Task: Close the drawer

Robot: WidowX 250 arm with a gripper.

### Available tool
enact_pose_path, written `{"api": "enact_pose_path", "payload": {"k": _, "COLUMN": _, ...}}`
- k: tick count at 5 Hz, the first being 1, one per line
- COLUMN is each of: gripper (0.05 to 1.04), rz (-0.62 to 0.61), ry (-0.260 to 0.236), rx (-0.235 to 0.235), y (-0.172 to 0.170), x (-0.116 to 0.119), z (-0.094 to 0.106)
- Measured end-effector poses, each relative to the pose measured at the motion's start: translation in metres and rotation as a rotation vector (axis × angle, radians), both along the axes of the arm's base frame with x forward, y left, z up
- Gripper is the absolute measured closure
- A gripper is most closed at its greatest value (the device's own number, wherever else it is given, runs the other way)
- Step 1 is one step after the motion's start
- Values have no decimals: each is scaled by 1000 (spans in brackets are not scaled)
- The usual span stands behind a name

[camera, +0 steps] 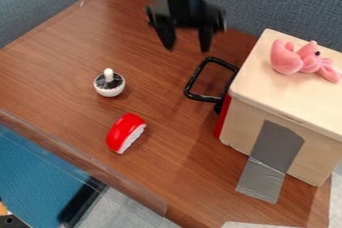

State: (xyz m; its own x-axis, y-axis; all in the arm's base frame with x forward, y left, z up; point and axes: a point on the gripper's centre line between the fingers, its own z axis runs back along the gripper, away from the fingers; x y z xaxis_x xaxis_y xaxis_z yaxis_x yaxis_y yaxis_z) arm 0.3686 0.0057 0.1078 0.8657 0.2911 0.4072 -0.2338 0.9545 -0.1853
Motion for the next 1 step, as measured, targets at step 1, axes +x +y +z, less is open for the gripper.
{"api": "enact_pose_path", "payload": {"k": 1, "gripper": 80, "rz": -3, "ry": -20, "rx": 52, "y": 7, "x": -9, "z": 21}}
